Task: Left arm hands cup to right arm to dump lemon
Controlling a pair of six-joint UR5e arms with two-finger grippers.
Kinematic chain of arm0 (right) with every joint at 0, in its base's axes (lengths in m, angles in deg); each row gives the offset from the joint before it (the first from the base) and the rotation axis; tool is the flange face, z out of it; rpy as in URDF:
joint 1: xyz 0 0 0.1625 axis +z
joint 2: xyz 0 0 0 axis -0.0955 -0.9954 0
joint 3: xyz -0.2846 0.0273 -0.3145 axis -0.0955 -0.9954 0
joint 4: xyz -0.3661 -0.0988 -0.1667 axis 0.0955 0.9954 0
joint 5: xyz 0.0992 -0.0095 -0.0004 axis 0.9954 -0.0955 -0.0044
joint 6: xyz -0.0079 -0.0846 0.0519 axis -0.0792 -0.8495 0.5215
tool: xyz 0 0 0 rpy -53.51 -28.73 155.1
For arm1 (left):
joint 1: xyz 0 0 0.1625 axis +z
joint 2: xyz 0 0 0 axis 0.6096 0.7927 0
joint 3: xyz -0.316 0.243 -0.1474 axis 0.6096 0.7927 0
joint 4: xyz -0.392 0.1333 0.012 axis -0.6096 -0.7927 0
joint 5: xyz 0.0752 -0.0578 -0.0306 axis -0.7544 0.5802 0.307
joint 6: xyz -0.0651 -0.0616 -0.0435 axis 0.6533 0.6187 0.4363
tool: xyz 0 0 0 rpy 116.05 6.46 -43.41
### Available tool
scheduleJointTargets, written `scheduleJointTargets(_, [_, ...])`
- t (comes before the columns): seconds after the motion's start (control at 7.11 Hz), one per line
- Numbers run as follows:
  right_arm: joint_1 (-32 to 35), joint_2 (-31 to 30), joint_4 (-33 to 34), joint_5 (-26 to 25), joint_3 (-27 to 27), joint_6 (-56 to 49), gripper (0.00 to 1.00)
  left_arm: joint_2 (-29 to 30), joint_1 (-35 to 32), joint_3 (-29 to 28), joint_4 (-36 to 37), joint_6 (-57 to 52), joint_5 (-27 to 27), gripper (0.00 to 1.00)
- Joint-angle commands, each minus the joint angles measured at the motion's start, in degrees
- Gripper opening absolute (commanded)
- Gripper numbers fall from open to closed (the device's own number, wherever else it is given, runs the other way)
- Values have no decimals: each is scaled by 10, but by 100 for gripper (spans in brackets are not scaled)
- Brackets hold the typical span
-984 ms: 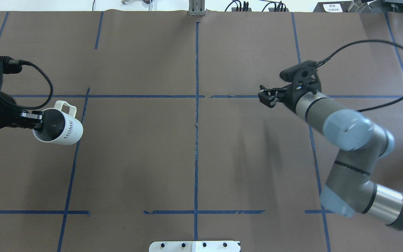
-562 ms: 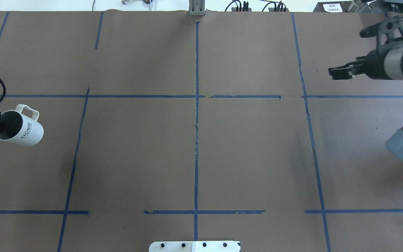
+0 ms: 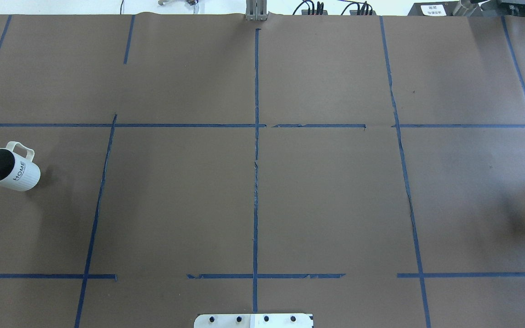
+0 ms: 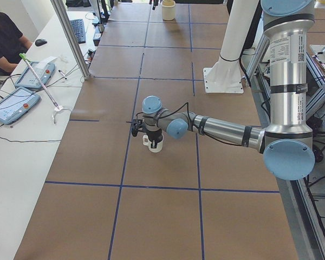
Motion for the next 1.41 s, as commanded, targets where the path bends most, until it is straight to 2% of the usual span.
scheduleJointTargets(0.0, [11,-14,10,42,1,-9,100,-1,0,-19,-8,5,31,19])
scheduleJointTargets(0.14, [11,-22,10,42,0,-9,100,1,1,-31,-8,4,35,56])
scheduleJointTargets(0.28, [16,-29,10,43,1,-10,100,4,2,-30,-8,4,36,100])
scheduleJointTargets(0.42, [20,-38,11,44,1,-14,100,1,-4,-4,-3,5,57,100])
scheduleJointTargets(0.7, [44,-76,12,83,1,-30,100,2,-101,60,40,-2,65,100])
scheduleJointTargets(0.84, [51,-105,11,91,1,-43,100,3,-111,71,53,-67,64,100])
scheduleJointTargets(1.12, [69,-162,19,92,13,-113,100,0,-198,75,154,-265,65,100])
scheduleJointTargets(1.27, [80,-172,49,92,13,-117,100,-4,-234,73,219,-348,65,100])
